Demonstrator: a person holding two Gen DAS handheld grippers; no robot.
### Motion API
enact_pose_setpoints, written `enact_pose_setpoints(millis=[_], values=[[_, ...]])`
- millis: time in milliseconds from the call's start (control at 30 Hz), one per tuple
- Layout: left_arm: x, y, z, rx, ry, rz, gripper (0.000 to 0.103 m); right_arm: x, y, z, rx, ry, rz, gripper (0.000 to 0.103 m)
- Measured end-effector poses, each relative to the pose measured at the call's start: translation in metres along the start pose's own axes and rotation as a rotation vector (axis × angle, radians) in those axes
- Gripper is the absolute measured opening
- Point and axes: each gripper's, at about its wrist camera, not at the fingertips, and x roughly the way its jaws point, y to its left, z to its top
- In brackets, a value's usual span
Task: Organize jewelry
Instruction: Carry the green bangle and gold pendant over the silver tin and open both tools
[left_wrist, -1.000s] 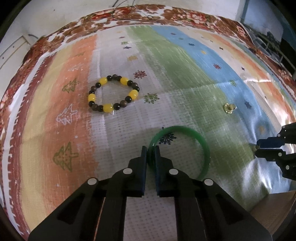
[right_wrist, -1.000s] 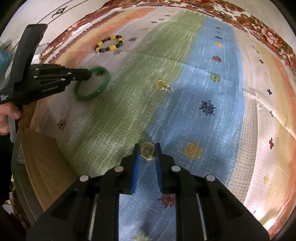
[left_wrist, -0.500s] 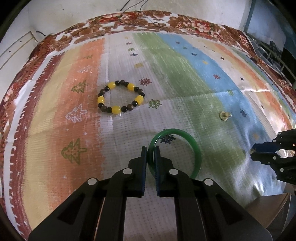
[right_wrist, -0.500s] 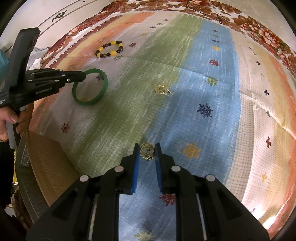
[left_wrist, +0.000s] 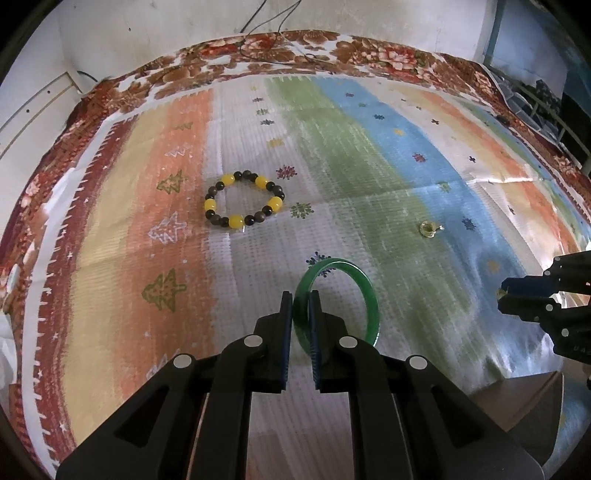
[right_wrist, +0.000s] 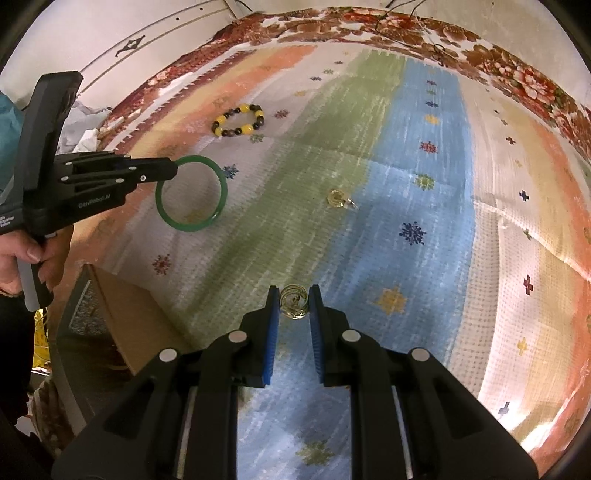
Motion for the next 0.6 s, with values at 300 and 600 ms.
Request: enact_pose_setpoints(millis=[300,600], values=[[-0.024,-0.003,0.001,0.010,-0.028,0.025,0.008,-0.018,0.008,0.002,-0.008,-0.038,0.004,0.018],[-0.043,-0.008,0.001,0.009,-0.050,0.027,0.009,-0.044,0.017,0.006,-0.008,-0.098,-0.001,0.017]])
